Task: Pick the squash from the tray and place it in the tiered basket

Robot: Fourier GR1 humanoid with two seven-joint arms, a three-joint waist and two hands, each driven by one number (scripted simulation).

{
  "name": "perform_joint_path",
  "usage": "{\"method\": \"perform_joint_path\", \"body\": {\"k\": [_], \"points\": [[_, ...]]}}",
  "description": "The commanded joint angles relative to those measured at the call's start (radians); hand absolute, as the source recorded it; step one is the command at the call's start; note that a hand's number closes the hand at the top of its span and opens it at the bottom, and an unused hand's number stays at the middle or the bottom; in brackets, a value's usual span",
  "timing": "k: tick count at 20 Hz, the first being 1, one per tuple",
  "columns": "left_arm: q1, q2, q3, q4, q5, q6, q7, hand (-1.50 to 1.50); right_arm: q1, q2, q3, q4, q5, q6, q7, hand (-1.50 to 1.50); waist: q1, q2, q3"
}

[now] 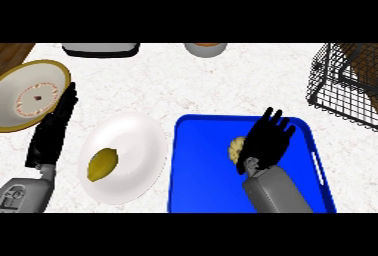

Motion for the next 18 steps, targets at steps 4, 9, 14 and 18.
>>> {"method": "perform_joint_path", "body": {"k": [4, 9, 14, 18], "points": [[0.027, -0.031, -0.026, -0.048, -0.025, 0.02, 0.014, 0.0, -0.029, 0.008, -0.004, 0.059, -0.045, -0.013, 0.236, -1.5, 0.009, 0.003, 0.004], [-0.008, -0.023, 0.004, 0.016, -0.019, 0.005, -0.025, 0.0, -0.05, 0.008, 0.015, 0.099, -0.077, -0.035, 0.236, -1.5, -0.001, 0.007, 0.003], [-0.02, 0.004, 0.029, 0.024, 0.0, -0.028, -0.006, 0.0, -0.042, 0.008, 0.004, 0.159, -0.154, -0.07, 0.237, 1.5, 0.005, 0.009, 0.003], [-0.014, -0.027, 0.017, 0.046, -0.017, -0.01, -0.047, 0.0, -0.075, 0.009, 0.093, 0.252, -0.18, 0.028, 0.21, 1.5, 0.011, 0.011, 0.002]]}}
